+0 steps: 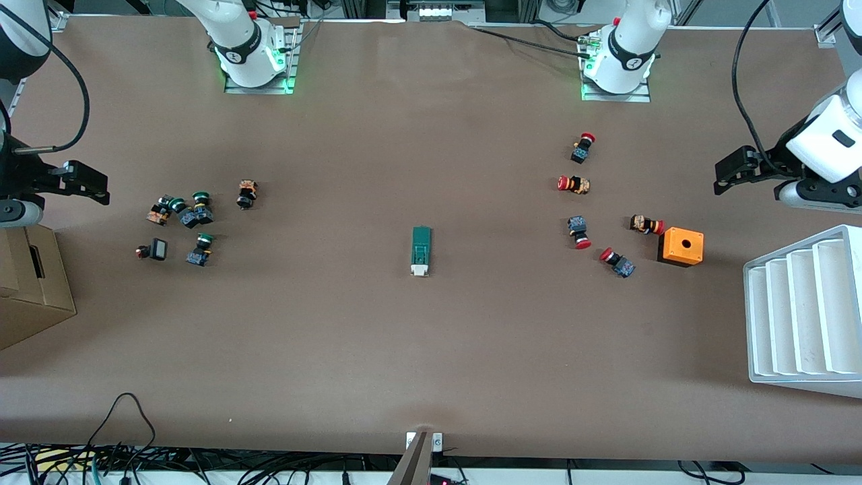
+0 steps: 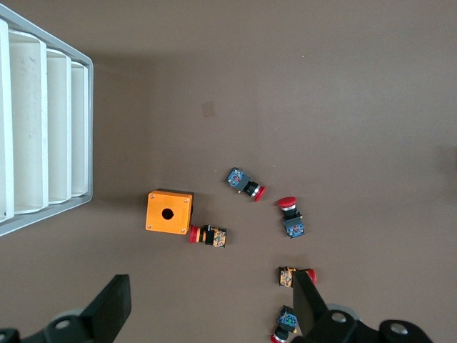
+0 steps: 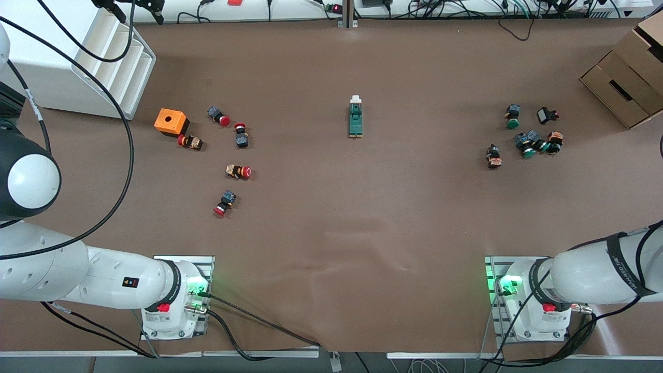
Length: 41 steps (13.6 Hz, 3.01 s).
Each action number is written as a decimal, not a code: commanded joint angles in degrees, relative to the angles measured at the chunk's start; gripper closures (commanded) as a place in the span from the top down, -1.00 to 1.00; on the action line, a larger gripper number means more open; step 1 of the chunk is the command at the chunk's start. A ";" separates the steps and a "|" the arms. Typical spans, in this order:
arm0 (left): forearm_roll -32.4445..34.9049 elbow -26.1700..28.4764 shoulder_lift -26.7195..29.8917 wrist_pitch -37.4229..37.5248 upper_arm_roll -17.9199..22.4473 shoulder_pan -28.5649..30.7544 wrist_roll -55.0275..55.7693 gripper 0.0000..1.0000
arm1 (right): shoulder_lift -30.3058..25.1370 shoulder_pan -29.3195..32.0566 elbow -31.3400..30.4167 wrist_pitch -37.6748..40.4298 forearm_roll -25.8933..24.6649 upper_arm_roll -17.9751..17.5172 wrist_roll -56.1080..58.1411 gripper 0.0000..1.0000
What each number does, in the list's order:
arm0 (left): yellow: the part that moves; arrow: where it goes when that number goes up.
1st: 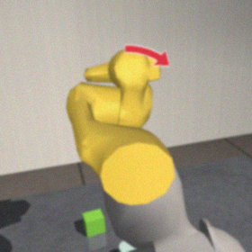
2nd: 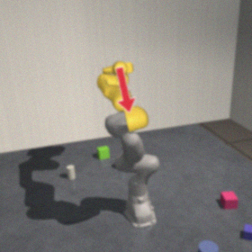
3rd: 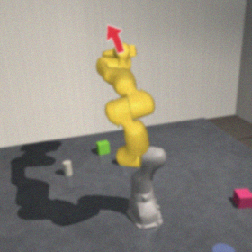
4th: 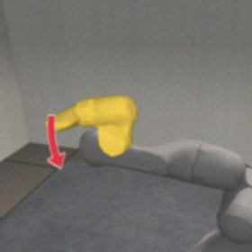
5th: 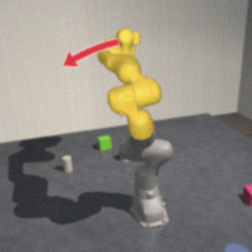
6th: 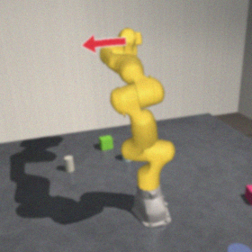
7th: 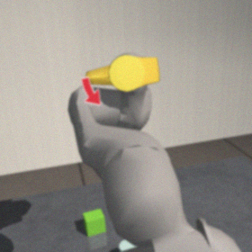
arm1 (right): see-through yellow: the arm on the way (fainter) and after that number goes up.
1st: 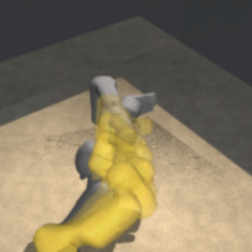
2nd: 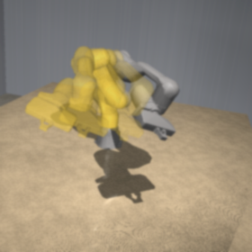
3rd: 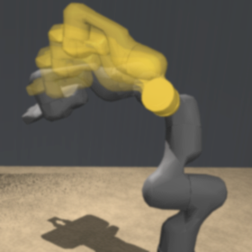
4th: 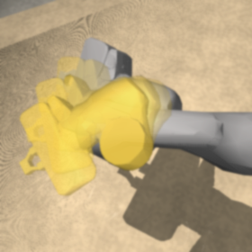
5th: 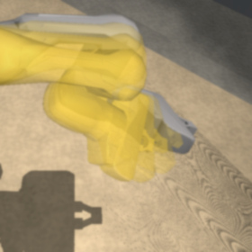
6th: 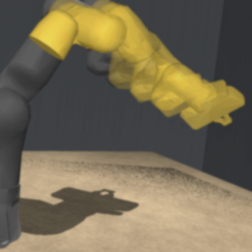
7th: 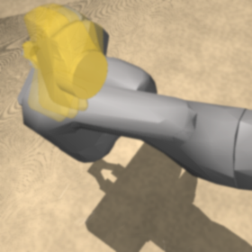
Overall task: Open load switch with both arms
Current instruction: 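Move the left gripper toward the green load switch, then lower the left gripper and grasp the green switch base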
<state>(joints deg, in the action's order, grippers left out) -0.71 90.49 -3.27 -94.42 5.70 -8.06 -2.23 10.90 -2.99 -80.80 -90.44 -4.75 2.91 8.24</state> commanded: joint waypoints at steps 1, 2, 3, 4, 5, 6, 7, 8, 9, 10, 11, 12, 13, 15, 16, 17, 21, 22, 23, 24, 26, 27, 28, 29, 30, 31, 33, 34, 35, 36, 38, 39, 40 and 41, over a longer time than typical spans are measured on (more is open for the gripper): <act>0.10 -0.49 0.46 0.12 -0.33 -0.11 1.09 1.00 | 0.00 0.26 0.47 -0.35 -0.70 -0.18 0.99 0.99; 0.10 -0.49 0.55 0.12 -0.77 -0.11 1.09 1.00 | 0.00 0.35 0.47 -0.35 -0.79 -0.09 1.25 0.99; 0.10 -0.49 0.46 0.12 -0.86 -0.11 1.09 1.00 | 0.00 0.35 0.47 -0.27 -0.79 -0.09 1.25 0.99; 0.10 -0.49 0.46 0.12 -0.86 -0.03 1.09 1.00 | 0.00 0.26 0.47 -0.35 -0.79 -0.18 1.25 0.99; 0.10 -0.49 0.46 0.12 -0.86 -0.11 1.09 1.00 | 0.00 0.35 0.47 -0.35 -0.79 -0.18 1.25 0.99; 0.01 -0.49 0.46 0.12 -0.86 -0.03 1.00 1.00 | 0.00 0.35 0.47 -0.27 -0.79 -0.09 1.16 0.99; 0.01 -0.49 0.63 0.12 -0.78 -0.02 1.00 1.00 | 0.00 0.35 0.47 -0.26 -0.79 -0.18 1.08 0.99; -0.08 -0.49 0.64 0.12 -0.86 -0.11 1.09 1.00 | 0.00 0.35 0.47 -0.26 -0.79 -0.09 1.07 0.99; -0.08 -0.49 0.64 0.03 -1.38 -0.11 1.18 1.00 | 0.00 0.35 0.47 -0.26 -0.79 -0.18 1.07 0.99; -0.08 -0.49 0.55 -0.15 -2.70 -0.11 1.27 1.00 | 0.00 0.35 0.47 -0.26 -0.79 -0.09 0.99 0.99; 0.01 -0.32 0.55 -1.02 -3.75 -0.11 2.22 1.00 | 0.00 0.35 0.47 -0.26 -0.79 -0.18 0.99 0.99; -0.08 -0.14 0.46 -1.72 -4.98 -0.11 4.06 1.00 | 0.00 0.35 0.47 -0.26 -0.79 -0.09 0.99 0.99; -0.08 0.03 0.29 -2.60 -6.82 -0.11 5.82 1.00 | 0.00 0.35 0.47 -0.18 -0.79 -0.09 0.99 0.99; -0.08 0.39 0.02 -4.10 -9.64 -0.11 8.81 1.00 | 0.00 0.44 0.47 -0.26 -0.88 -0.09 0.99 0.99; -0.08 0.39 -0.24 -4.19 -10.78 -0.11 9.17 1.00 | 0.00 0.53 0.47 -0.35 -0.79 -0.01 1.07 0.99; -0.16 0.39 -0.33 -4.28 -11.66 -0.11 9.70 1.00 | 0.00 0.44 0.47 -0.35 -0.79 -0.09 1.07 0.99; -0.52 0.56 -2.70 -8.31 -18.33 -0.11 17.07 1.00 | 0.00 0.44 0.47 -0.35 -0.88 -0.09 1.07 0.99; -0.52 0.65 -3.23 -9.54 -19.83 -0.11 18.74 1.00 | 0.00 0.44 0.47 -0.35 -0.88 -0.09 0.99 0.99; -0.43 1.00 -3.84 -11.21 -21.67 -0.11 20.67 1.00 | 0.00 0.44 0.47 -0.35 -0.88 -0.09 0.99 0.99; -0.25 1.96 -3.93 -13.48 -23.35 -0.11 22.34 1.00 | 0.00 0.44 0.47 -0.35 -0.88 -0.09 0.99 0.99; 0.01 4.59 -4.37 -18.84 -26.69 -0.11 27.26 1.00 | 0.00 0.44 0.47 -0.35 -0.88 -0.09 0.99 0.99; 0.10 6.43 -4.55 -22.09 -28.01 -0.20 29.02 1.00 | 0.00 0.44 0.47 -0.35 -0.88 -0.09 0.99 0.99; 0.19 8.19 -4.64 -25.25 -29.06 -0.29 30.61 1.00 | 0.00 0.44 0.47 -0.35 -0.88 -0.09 0.99 0.99; 1.49 10.04 -4.72 -28.42 -30.38 -0.29 33.06 1.00 | 0.00 0.44 0.47 -0.35 -0.88 -0.09 0.99 0.99; 3.33 11.54 -5.16 -31.32 -31.87 -0.29 35.95 1.00 | 0.00 0.44 0.47 -0.35 -0.88 -0.09 0.99 0.99; 5.44 12.51 -6.38 -33.96 -33.63 -0.29 39.90 1.00 | 0.00 0.44 0.47 -0.35 -0.88 -0.09 0.99 0.99; 14.03 14.00 -9.37 -38.45 -36.79 -0.55 50.25 1.00 | 0.00 0.44 0.47 -0.35 -0.88 -0.09 0.99 0.99; 19.21 14.27 -11.47 -40.30 -37.59 -1.51 55.79 1.00 | 0.00 0.44 0.47 -0.35 -0.88 -0.09 0.99 0.99; 24.39 14.27 -13.84 -41.97 -37.60 -3.26 61.76 1.00 | 0.00 0.44 0.47 -0.35 -0.88 -0.09 0.99 0.99; 30.01 14.27 -16.04 -43.29 -37.69 -4.76 68.17 1.00 | 0.00 0.44 0.47 -0.35 -0.88 -0.09 0.99 0.99; 41.96 14.27 -20.09 -45.58 -37.69 -6.69 80.75 1.00 | 0.00 0.44 0.47 -0.35 -0.88 -0.09 0.99 0.99; 47.42 14.27 -22.19 -46.46 -37.69 -7.40 85.94 1.00 | 0.00 0.44 0.47 -0.35 -0.88 -0.09 0.99 0.99; 52.87 14.19 -24.13 -47.51 -37.69 -7.93 91.13 1.00 | 0.00 0.44 0.47 -0.35 -0.88 -0.09 0.99 0.99; 58.23 14.10 -25.98 -48.39 -37.78 -8.11 96.05 1.00 | 0.00 0.44 0.47 -0.35 -0.79 -0.09 0.99 0.99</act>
<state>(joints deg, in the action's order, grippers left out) 48.96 105.91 -25.51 -141.05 -31.93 -15.81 85.66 10.90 -2.83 -80.80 -90.78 -4.78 3.05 8.26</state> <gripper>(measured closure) 0.000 0.000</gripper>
